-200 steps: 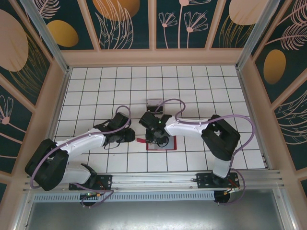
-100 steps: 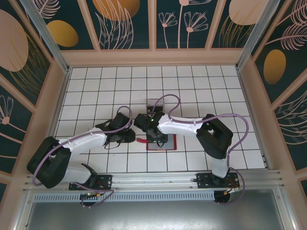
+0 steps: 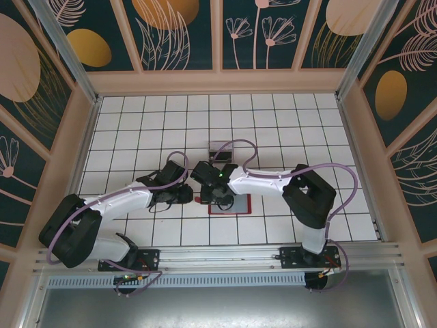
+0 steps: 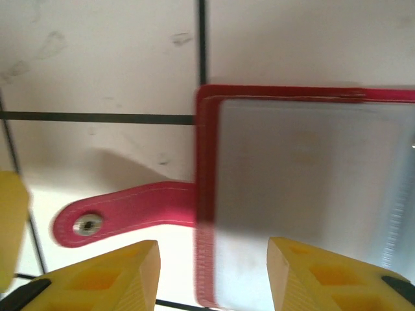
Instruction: Take the credit cards out of the card holder
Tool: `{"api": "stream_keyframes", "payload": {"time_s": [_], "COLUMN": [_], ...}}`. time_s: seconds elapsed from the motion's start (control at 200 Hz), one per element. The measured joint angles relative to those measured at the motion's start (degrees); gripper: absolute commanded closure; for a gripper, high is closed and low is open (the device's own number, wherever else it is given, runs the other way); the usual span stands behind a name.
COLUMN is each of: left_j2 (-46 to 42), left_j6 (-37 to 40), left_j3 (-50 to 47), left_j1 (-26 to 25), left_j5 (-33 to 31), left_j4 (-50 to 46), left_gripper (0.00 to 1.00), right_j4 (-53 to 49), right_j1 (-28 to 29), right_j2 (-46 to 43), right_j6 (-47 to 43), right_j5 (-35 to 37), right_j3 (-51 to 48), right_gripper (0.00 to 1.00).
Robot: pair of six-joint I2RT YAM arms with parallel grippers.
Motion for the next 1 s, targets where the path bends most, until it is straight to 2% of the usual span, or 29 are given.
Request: {"api": "stream_keyframes", "payload": {"time_s": [0.235, 0.495, 0.686, 0.996], "left_j2": [0.0, 0.0, 0.0, 0.5], "left_j6": [0.0, 0.0, 0.0, 0.0], "left_j3": [0.0, 0.0, 0.0, 0.3], "left_j1": [0.0, 0.0, 0.0, 0.0], "left_j5": [0.0, 0.0, 0.0, 0.0], "left_j4": [0.0, 0.0, 0.0, 0.0], "left_gripper": [0.73, 0.73, 0.73, 0.73], "right_j4": [6.2, 7.6, 6.1, -1.8], "right_j1": [-0.3, -0.9, -0.9, -0.9], "right_j2": [0.0, -0.1, -0.5, -1.1], "right_j6": [0.0, 0.1, 0.1, 0.0], "right_j5": [-3.6, -4.3, -3.2, 1.8], "right_j3": [-2.5, -4.1, -4.1, -3.7], "right_gripper": [0.52, 0.53, 0.52, 0.52]}}
